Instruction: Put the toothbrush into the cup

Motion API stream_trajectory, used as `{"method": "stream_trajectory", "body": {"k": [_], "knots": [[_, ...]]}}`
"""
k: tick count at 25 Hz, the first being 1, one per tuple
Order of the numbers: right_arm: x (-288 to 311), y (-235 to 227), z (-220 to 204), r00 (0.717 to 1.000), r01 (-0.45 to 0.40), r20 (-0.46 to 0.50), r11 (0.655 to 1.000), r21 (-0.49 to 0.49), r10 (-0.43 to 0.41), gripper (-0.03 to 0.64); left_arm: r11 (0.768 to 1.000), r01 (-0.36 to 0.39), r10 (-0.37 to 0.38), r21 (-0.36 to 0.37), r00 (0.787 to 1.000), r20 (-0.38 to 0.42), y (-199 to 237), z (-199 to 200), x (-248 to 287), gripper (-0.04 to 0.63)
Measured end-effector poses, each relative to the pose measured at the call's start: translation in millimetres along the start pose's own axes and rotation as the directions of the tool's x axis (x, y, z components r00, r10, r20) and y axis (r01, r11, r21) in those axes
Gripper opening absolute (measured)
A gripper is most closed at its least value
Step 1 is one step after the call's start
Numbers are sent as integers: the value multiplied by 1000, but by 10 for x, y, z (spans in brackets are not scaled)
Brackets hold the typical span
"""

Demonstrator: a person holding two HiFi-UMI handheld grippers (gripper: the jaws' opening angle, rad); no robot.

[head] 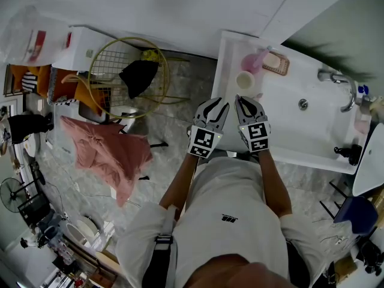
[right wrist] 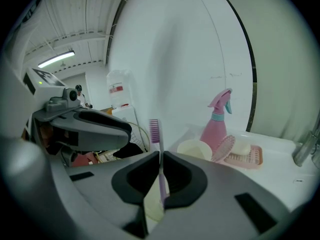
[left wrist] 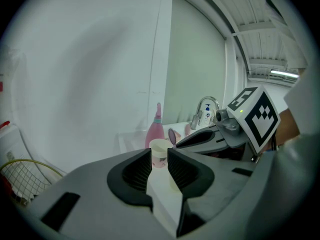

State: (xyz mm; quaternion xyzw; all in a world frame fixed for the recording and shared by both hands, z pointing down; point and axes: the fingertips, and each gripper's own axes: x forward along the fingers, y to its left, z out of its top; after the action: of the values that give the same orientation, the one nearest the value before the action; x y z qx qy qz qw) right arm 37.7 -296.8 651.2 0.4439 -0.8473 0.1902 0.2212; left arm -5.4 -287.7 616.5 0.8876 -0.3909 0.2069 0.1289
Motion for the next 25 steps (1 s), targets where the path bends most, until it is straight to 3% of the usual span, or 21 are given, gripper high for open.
{"method": "stream_trajectory", "body": {"k": [23, 25], "knots": [[18, 204, -72, 997, 29, -65, 998, -51, -32, 46, 999, 34, -35, 21, 999, 27, 82, -28, -206, 95], [-7, 208, -75, 997, 40, -64, 998, -55, -43, 69, 999, 37, -38, 23, 999, 31, 79, -29, -233, 95]]}}
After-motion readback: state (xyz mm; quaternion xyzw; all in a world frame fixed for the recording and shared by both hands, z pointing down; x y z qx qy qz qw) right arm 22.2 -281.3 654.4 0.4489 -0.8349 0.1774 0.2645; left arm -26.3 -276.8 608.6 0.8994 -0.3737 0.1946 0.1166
